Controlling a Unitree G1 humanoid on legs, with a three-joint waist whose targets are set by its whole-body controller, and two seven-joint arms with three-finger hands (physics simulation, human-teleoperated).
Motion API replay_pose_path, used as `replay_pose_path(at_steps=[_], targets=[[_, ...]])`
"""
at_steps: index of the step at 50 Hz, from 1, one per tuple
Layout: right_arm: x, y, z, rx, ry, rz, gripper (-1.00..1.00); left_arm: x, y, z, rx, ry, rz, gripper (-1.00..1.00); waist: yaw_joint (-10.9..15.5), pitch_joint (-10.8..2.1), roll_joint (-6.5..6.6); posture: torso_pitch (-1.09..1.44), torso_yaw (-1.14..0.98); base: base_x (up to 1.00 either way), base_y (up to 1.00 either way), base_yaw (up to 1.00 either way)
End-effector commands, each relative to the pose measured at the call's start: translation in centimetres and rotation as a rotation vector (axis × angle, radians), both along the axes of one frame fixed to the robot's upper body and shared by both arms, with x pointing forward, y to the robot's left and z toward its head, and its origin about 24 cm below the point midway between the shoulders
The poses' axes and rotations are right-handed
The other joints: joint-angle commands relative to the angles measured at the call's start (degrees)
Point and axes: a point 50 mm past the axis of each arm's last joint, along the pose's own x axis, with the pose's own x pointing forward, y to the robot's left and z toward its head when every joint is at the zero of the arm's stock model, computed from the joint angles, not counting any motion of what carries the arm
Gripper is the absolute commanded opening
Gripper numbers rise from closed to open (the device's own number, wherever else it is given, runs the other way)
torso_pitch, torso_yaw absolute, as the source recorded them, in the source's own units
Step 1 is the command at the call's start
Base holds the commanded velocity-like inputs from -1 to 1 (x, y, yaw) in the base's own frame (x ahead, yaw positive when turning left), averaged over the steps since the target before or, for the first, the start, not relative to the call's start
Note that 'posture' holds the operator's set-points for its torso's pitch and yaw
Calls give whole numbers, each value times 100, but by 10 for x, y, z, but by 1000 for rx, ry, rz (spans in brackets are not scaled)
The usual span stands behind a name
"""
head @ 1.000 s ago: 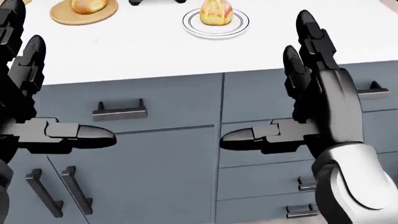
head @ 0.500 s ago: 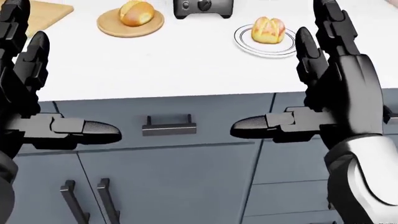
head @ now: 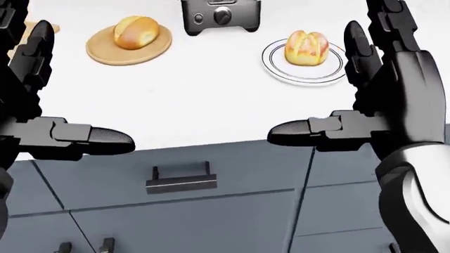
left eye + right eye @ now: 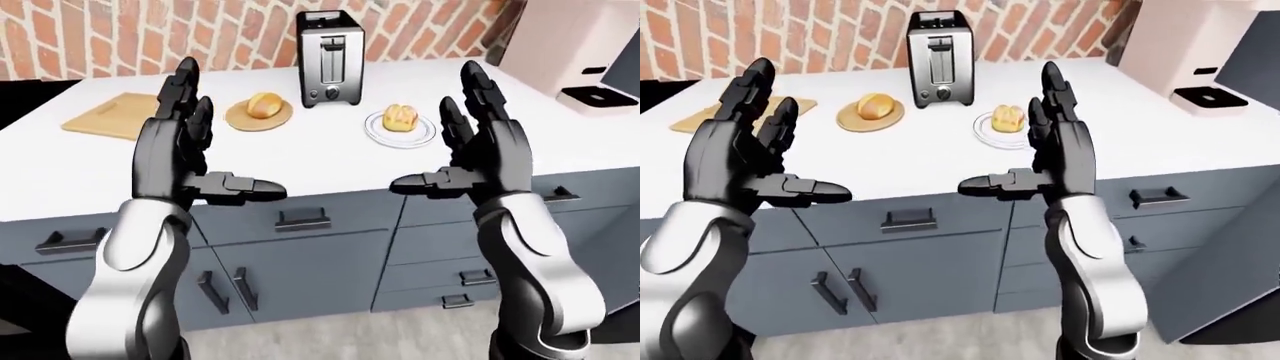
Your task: Place all breads on the cutting board.
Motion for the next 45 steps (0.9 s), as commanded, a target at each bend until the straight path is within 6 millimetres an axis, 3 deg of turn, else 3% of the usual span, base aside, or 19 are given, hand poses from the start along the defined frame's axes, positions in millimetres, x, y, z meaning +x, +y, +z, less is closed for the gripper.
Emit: replay_pose_path(at_steps=[1, 2, 3, 5, 7, 13, 16, 17, 18, 21, 22, 23, 25, 29, 31, 36, 37, 39, 45], targets=[[-4, 2, 13, -1, -72, 14, 100, -4, 2, 12, 5, -66, 15, 100, 14, -92, 33, 0, 0, 38, 19, 0], [-4, 2, 13, -1, -73, 14, 100, -5, 2, 13, 7, -69, 14, 100, 9, -173, 197, 0, 0, 38, 19, 0], [-5, 2, 14, 1, -75, 13, 100, -5, 2, 14, 8, -70, 13, 100, 57, -80, 45, 0, 0, 38, 19, 0], [-5, 0, 15, 4, -79, 4, 100, -5, 1, 17, 11, -73, 10, 100, 47, 122, 170, 0, 0, 31, 5, 0], [-6, -1, 16, 7, -80, -4, 100, -5, 0, 18, 13, -76, 9, 100, 53, -47, 188, 0, 0, 21, 0, 0], [-10, -7, 20, 31, -92, -21, 100, -5, -1, 20, 15, -79, 8, 100, 95, -3, -5, 0, 0, 18, 0, 0], [-9, -8, 19, 42, -88, -25, 100, -6, 0, 22, 16, -82, 7, 100, 79, -81, -148, 0, 0, 0, -11, 0], [-10, -7, 19, 44, -89, -25, 100, -6, 0, 22, 16, -85, 8, 100, 38, -93, -124, 0, 0, 0, -65, 0], [-10, -7, 20, 45, -91, -25, 100, -6, 1, 22, 17, -85, 9, 100, -111, -31, 44, 0, 0, 0, 0, -67], [-10, -6, 21, 37, -97, -24, 100, -7, 1, 24, 17, -88, 9, 100, 62, -88, -373, 0, 0, 0, -9, -45], [-10, -6, 22, 29, -97, -31, 100, -8, 1, 25, 17, -89, 10, 100, -3, -45, -373, 0, 0, 0, 0, 0], [-9, -5, 21, 6, -91, -34, 100, -8, 2, 25, 18, -89, 10, 100, 69, -95, -231, 0, 0, 0, 0, 0], [-8, -3, 21, 5, -88, -29, 100, -8, 2, 26, 18, -90, 11, 100, 67, 34, -440, 0, 0, 0, 0, 0], [-8, -3, 22, 2, -91, -28, 100, -9, 2, 26, 19, -92, 10, 100, 63, 84, -505, 0, 0, 1, 0, 0], [-9, -2, 22, 0, -93, -25, 100, -9, 2, 27, 19, -93, 10, 100, 90, 3, -442, 0, 0, 17, 0, 0], [-10, -2, 24, -1, -103, -25, 100, -11, 3, 29, 17, -99, 11, 100, 33, 91, -160, 0, 0, 18, 0, 0], [-11, -2, 26, -3, -112, -21, 100, -12, 3, 31, 17, -101, 11, 100, -11, 32, -162, 0, 0, 0, 0, 0], [-12, -1, 26, -4, -115, -20, 100, -13, 4, 32, 15, -104, 12, 100, -75, -88, 52, 0, 0, 0, 0, 0], [-14, -2, 30, -12, -122, -18, 100, -15, 5, 36, 15, -112, 14, 100, -75, -98, -156, 0, 0, -1, 0, 0]])
